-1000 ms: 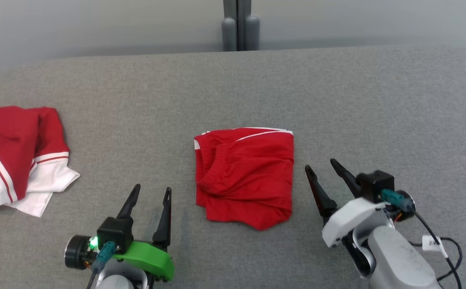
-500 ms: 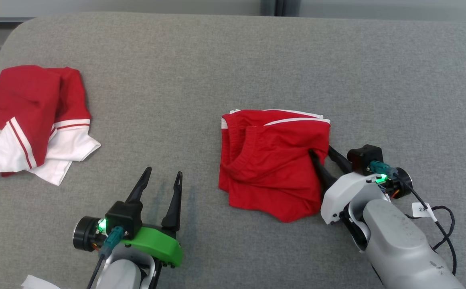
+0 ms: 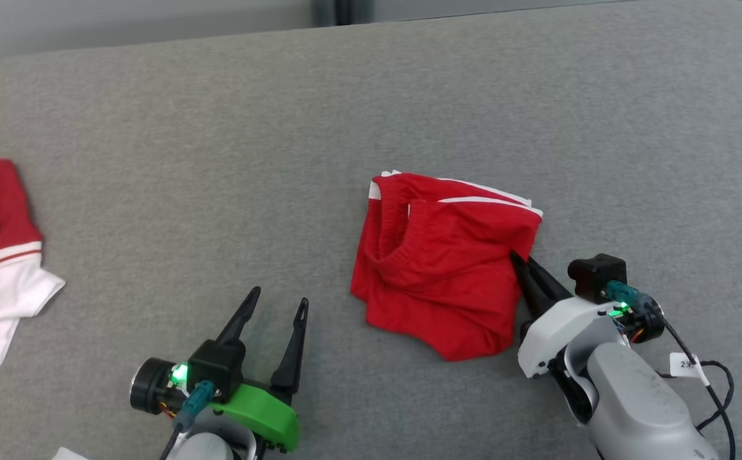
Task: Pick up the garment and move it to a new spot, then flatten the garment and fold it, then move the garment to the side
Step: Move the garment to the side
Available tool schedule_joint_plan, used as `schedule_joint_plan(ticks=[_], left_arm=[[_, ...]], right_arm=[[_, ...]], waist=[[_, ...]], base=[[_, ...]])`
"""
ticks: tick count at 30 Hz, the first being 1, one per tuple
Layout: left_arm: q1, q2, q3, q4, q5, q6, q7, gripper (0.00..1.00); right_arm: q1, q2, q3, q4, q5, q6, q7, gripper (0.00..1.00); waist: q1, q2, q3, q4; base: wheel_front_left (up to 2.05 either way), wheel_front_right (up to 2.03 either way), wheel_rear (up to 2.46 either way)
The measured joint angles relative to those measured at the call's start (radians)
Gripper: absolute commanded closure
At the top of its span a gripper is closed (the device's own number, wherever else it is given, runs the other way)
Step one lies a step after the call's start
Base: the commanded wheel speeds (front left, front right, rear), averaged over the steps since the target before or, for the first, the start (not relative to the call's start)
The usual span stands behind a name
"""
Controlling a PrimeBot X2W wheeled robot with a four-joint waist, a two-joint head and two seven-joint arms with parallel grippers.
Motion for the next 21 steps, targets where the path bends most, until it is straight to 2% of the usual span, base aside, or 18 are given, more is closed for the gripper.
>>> schedule_joint_plan(ticks=[3, 5, 7, 13, 18, 21], left_arm=[[0.000, 0.007, -0.012, -0.003, -0.001, 0.000, 0.000, 0.00], [0.001, 0.012, -0.024, -0.004, -0.001, 0.000, 0.000, 0.00], [0.002, 0.013, -0.028, -0.004, -0.001, 0.000, 0.000, 0.00], [0.004, 0.012, -0.043, -0.002, -0.004, -0.001, 0.000, 0.00], [0.010, 0.009, -0.055, -0.006, -0.004, -0.001, 0.000, 0.00], [0.009, 0.014, -0.061, -0.015, -0.004, -0.001, 0.000, 0.00]], right_arm=[[0.026, -0.002, 0.006, -0.016, 0.008, 0.000, 0.001, 1.00], [0.055, -0.005, 0.012, -0.031, 0.022, -0.003, 0.002, 1.00], [0.075, -0.006, 0.018, -0.037, 0.033, -0.003, 0.004, 1.00], [0.115, -0.008, 0.029, -0.063, 0.054, -0.004, 0.007, 1.00], [0.132, -0.008, 0.019, -0.073, 0.038, -0.004, 0.007, 1.00], [0.119, -0.009, 0.015, -0.075, 0.006, -0.004, 0.007, 1.00]], waist=[[0.0000, 0.0000, -0.009, -0.067], [0.0000, 0.0000, -0.023, -0.150], [0.0000, 0.0000, -0.031, -0.206], [0.0000, 0.0000, -0.051, -0.345], [0.0000, 0.0000, -0.063, -0.427], [0.0000, 0.0000, -0.060, -0.452]], base=[[0.00, 0.00, 0.00], [0.00, 0.00, 0.00], [0.00, 0.00, 0.00], [0.00, 0.00, 0.00], [0.00, 0.00, 0.00], [0.00, 0.00, 0.00]])
